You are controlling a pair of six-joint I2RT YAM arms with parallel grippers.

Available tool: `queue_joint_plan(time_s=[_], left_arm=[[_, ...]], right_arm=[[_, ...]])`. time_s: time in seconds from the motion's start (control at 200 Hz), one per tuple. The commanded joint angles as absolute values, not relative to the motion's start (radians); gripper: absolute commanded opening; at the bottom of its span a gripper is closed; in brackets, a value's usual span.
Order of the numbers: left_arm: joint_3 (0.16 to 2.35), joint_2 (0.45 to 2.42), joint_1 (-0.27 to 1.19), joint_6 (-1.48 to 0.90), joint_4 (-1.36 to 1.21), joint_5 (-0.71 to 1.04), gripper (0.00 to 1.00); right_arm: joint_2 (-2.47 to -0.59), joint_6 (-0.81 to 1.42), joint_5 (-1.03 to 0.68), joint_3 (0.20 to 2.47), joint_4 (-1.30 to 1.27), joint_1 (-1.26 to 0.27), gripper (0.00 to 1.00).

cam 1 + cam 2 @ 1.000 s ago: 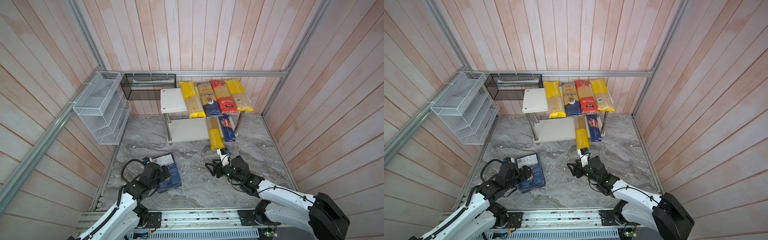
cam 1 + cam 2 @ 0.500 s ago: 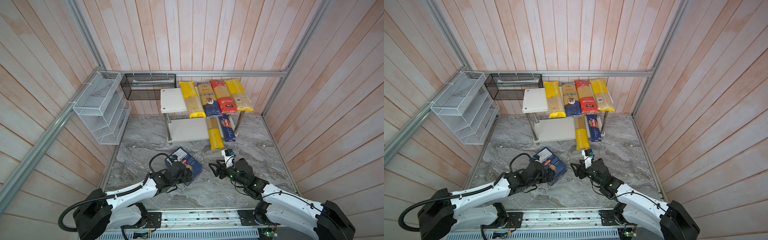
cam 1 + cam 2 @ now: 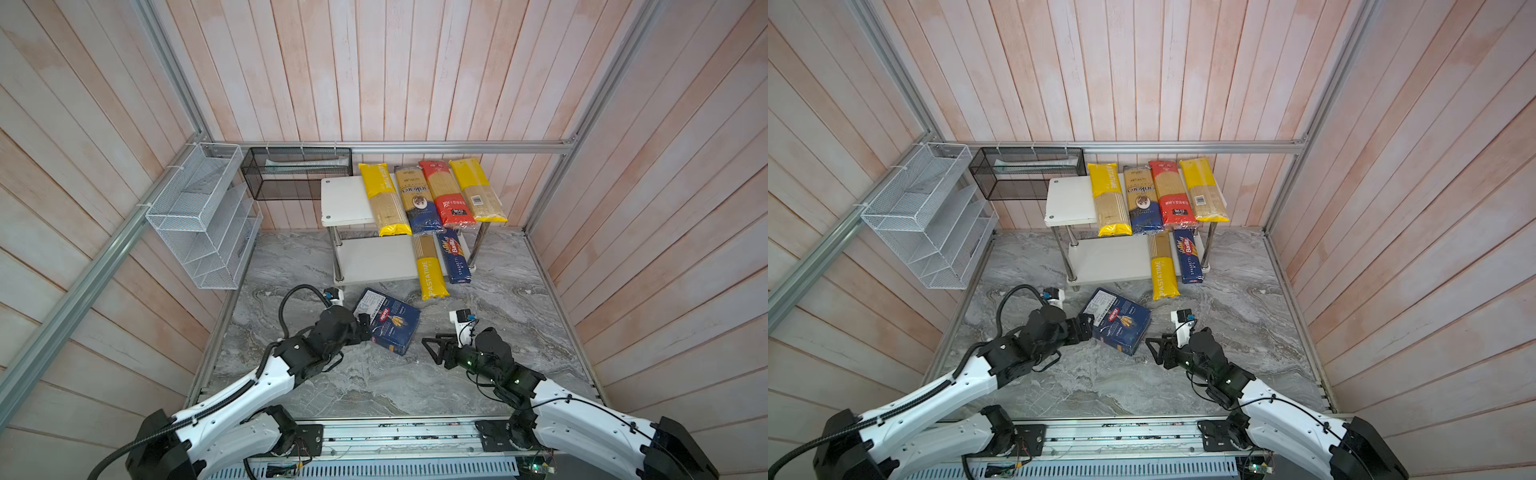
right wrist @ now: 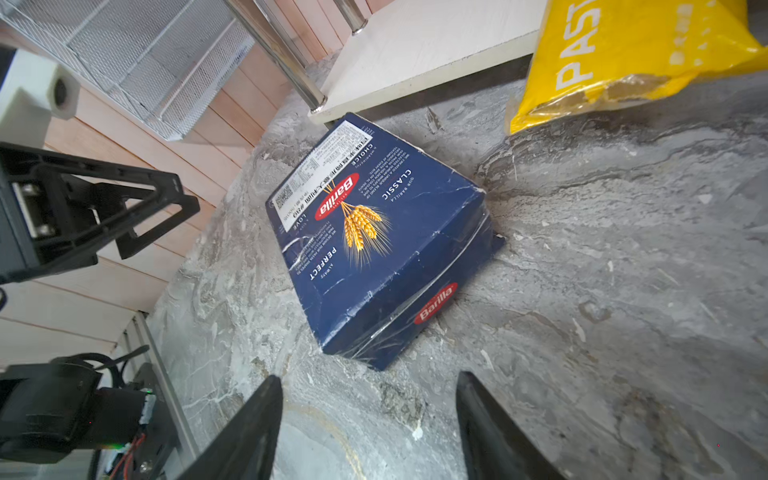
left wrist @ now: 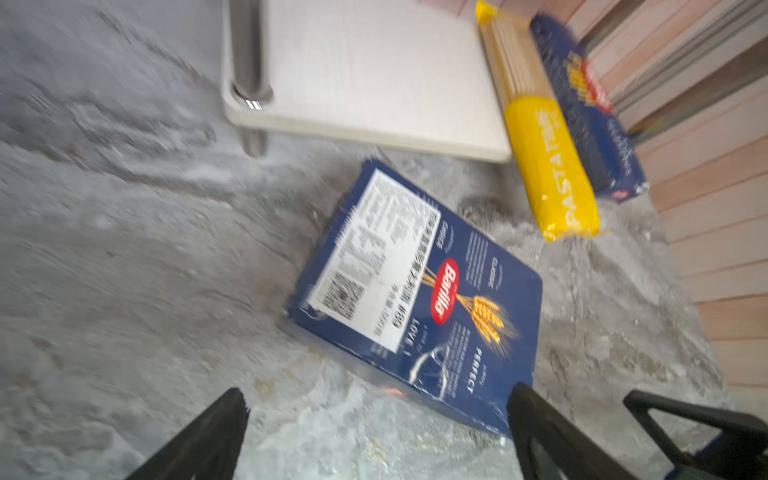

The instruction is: Place and organize the pasta boxes and bags onto the shelf

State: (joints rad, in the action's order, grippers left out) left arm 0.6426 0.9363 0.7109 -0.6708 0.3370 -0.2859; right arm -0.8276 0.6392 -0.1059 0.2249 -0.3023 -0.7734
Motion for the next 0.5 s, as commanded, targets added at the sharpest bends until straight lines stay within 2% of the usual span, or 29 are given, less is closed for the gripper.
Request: queue_joint_plan(time_s=[0.0, 0.21, 0.495], left_arm=[[0.574, 0.875, 0.639, -0.506, 0.21, -0.284, 1.0], [0.543, 0.982, 0.494, -0.413, 0.005, -0.09, 1.0], [0.538, 1.165, 0.484, -0.354, -0.182, 0.015, 1.0]], right_arm=[[-0.814, 0.702, -0.125, 0.205, -0.354, -0.77, 0.66], [-0.854, 0.759, -0.161, 0.199, -0.434, -0.77, 0.66], [-0.977, 0.77, -0.225, 0.221, -0.5, -0.771, 0.66]])
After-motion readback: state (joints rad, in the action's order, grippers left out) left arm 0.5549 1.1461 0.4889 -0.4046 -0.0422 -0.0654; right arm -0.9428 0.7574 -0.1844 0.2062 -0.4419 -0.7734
